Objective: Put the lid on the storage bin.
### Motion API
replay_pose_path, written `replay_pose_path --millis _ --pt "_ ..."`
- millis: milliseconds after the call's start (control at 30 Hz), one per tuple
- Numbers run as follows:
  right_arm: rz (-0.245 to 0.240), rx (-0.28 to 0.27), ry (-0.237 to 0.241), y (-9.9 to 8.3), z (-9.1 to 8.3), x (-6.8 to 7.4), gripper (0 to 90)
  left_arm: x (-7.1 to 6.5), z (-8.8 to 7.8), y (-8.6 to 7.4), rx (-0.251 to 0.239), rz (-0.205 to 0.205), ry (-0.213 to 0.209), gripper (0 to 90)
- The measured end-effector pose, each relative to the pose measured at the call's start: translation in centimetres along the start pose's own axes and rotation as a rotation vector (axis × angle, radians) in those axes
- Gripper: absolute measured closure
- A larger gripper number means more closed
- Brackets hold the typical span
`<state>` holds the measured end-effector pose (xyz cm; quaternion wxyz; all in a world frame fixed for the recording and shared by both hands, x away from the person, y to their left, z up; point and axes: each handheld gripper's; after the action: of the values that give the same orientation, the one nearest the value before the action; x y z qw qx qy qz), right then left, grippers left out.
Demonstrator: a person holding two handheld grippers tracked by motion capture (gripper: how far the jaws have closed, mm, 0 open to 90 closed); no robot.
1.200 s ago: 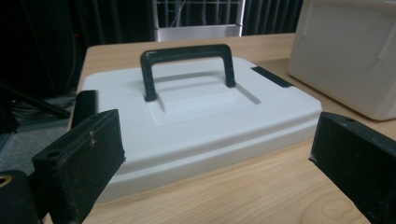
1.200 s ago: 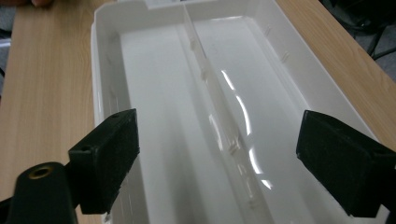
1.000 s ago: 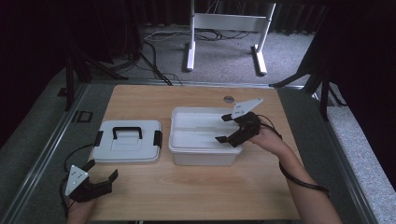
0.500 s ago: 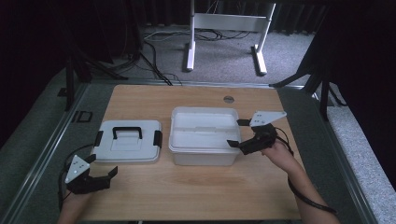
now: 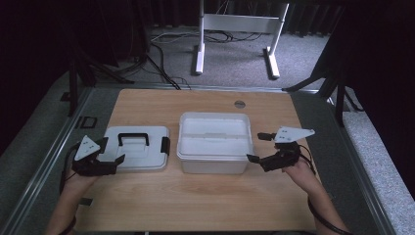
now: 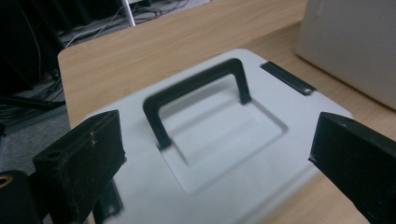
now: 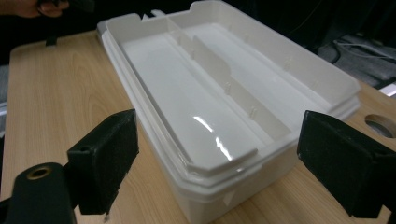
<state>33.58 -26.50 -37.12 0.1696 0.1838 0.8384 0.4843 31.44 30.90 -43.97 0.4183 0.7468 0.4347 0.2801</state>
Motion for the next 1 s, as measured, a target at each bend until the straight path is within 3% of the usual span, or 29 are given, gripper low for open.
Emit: replay_pose_path --millis 33,167,200,367,467,500,600,700,767,833,1000 --pt "0.014 -0.01 -0.004 -0.5 -0.5 0.0 12.2 0.3 0.6 0.7 0.013 0.022 0.012 2.6" --pt "0.022 -0.004 -0.01 -1.0 -0.9 0.2 12.2 0.7 1.5 1.8 0.05 0.039 -0.003 2.6" --pt "0.027 0.005 -0.015 -1.5 -0.9 0.2 12.2 1.0 2.3 2.4 0.096 0.058 -0.019 2.7" --pt "0.039 0.026 -0.01 -2.5 -0.9 0.3 12.2 1.4 3.6 3.3 0.163 0.096 -0.037 6.3" --pt "0.047 0.031 -0.01 -3.3 -0.9 0.5 12.2 1.6 4.7 3.8 0.2 0.128 -0.026 14.7" --pt "0.05 0.025 -0.006 -3.4 -0.9 0.6 12.2 1.6 5.5 4.1 0.234 0.16 -0.02 15.7" --pt "0.058 0.022 0.007 -4.0 -1.0 0.7 12.2 1.4 6.3 4.4 0.27 0.191 -0.028 19.9" --pt "0.066 0.032 0.005 -4.6 -0.8 0.9 12.2 1.0 7.7 4.9 0.336 0.242 -0.066 23.1" --pt "0.066 0.035 0.008 -4.8 -0.7 0.9 12.2 0.9 8.0 5.0 0.353 0.26 -0.062 25.4" --pt "0.066 0.052 0.008 -5.2 -0.5 1.1 12.2 0.7 8.9 5.0 0.401 0.318 -0.04 27.9" --pt "0.084 0.044 0.026 -5.6 -0.4 1.2 12.2 1.1 9.8 5.2 0.432 0.36 -0.044 36.1"
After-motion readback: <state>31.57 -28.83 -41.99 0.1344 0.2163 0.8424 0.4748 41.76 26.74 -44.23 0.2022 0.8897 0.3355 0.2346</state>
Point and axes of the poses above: each handheld gripper's, and its own axes: z roughly forward along the jaws, y roughly out of its top, x roughly to its left, and after that the axes turned 4 degrees about -z, right-handed
